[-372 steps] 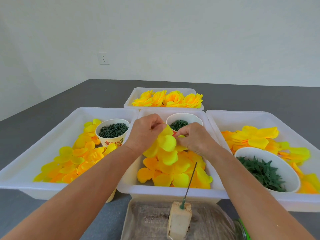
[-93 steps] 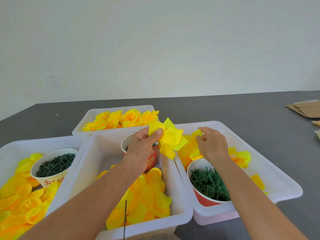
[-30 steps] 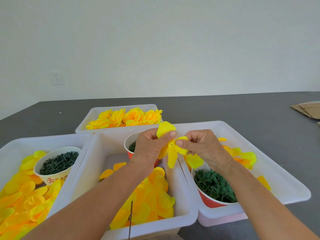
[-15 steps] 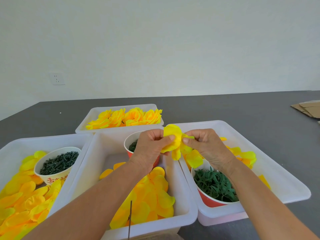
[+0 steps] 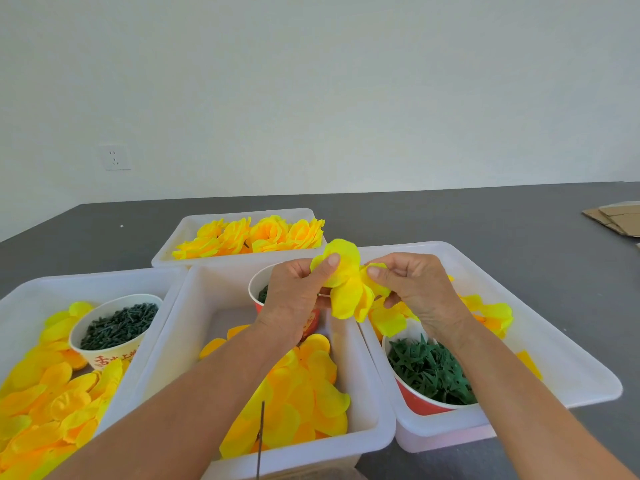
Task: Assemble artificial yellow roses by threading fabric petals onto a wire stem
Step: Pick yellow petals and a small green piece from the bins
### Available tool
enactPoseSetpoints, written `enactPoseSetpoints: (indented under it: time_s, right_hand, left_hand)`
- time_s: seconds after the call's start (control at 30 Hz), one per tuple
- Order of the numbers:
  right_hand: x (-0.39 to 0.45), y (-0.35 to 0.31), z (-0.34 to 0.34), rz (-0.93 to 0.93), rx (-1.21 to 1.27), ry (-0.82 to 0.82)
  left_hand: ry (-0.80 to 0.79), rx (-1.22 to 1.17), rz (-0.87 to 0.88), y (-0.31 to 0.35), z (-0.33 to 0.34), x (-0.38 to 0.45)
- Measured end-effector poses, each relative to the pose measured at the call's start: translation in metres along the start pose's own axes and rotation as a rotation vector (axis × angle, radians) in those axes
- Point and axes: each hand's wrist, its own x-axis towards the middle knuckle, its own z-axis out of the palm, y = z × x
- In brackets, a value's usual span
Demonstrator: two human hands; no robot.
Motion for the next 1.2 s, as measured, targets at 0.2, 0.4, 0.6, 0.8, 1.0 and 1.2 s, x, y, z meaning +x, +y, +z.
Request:
enactPoseSetpoints:
  time_s: [0.2,0.4,0.6,0.8,1.0,1.2]
  right_hand:
    - [0.004,0.005,-0.003,-0.012,-0.034,0.164]
    - [0.003,0.002,-0.004,-0.147,-0.091,0.236]
    - [0.006,0.002,-0.006,-0.108,-0.094,0.345]
    - [0.01,0.007,-0.016,-0.032,-0.046,0.602]
    - [0.012,0.007,-0.023,0.023,-0.034,0.82]
    - [0.011,0.005,-0.026,0.107,-0.172,0.981]
  left_hand:
    - [0.093,-0.016,-0.074,-0.002,0.001,0.005]
    - [0.242,0.039,-0.09,-0.003,-0.006,0.011]
    - [0.242,-0.006,-0.107,-0.003,-0.009,0.013]
    - [0.27,0.045,-0.034,-0.002,-0.009,0.011]
    - [0.134,0.033,0.004,-0.003,-0.005,0.006]
    - [-0.088,-0.105,0.02,-0.001,0.003,-0.001]
